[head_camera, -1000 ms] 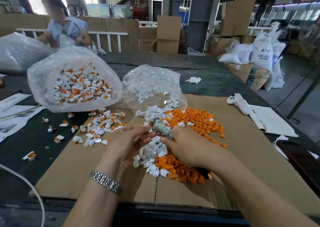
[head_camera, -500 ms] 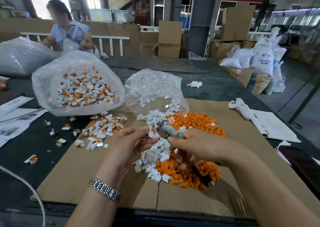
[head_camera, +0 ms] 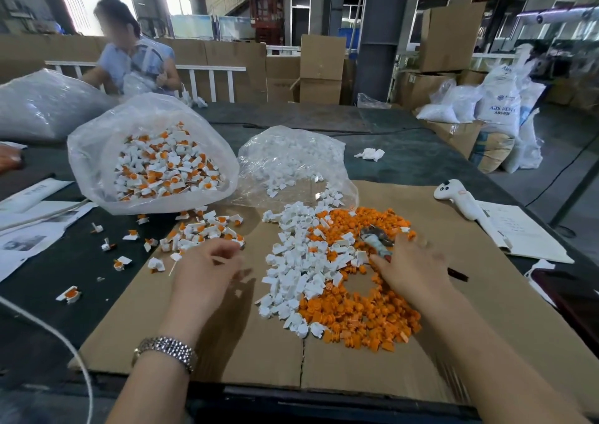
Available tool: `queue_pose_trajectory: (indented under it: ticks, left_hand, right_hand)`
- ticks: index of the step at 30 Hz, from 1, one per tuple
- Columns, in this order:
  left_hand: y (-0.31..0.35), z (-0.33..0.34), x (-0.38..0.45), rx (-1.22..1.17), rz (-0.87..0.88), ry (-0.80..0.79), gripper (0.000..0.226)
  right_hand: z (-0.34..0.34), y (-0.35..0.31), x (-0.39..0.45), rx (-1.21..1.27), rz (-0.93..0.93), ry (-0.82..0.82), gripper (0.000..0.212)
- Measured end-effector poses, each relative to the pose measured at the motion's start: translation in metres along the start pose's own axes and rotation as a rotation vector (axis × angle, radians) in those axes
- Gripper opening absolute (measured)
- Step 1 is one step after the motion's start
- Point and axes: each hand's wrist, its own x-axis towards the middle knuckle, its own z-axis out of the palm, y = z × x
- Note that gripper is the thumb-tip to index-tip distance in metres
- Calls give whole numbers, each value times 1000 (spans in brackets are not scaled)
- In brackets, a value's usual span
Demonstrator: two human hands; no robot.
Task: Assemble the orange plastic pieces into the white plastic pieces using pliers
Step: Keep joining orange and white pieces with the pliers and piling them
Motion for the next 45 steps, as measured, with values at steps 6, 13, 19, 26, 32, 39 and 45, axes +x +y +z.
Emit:
queue_pose_trajectory:
  ticks: [6,13,19,26,32,39,45]
  left_hand:
    - [-3,31,2,254,186,-255,14]
    - [-3,47,13,320,151,-204,10]
    - [-2,40,11,60,42,-119,13]
    - [11,32,0,-446,-153,-179,8]
    - [21,32,-5,-945,-332,-409,19]
    - [32,43,-15,-1109,-343,-527,17]
    - [33,42,-18,-1112,-327,-503,18]
  right_hand:
    - [13,-1,4,-117,-3,38,85]
    - [7,4,13,59,-27,-74,84]
    - [-21,9,4,157,-241,-14,26]
    - [-6,-15,-6,-98,-328,-40,20]
    - [-21,-23,-10,422,-299,43,4]
    - [-51,-58,-47,1207,-422,-120,2]
    - [-41,-66,-51,991,-470,-11,7]
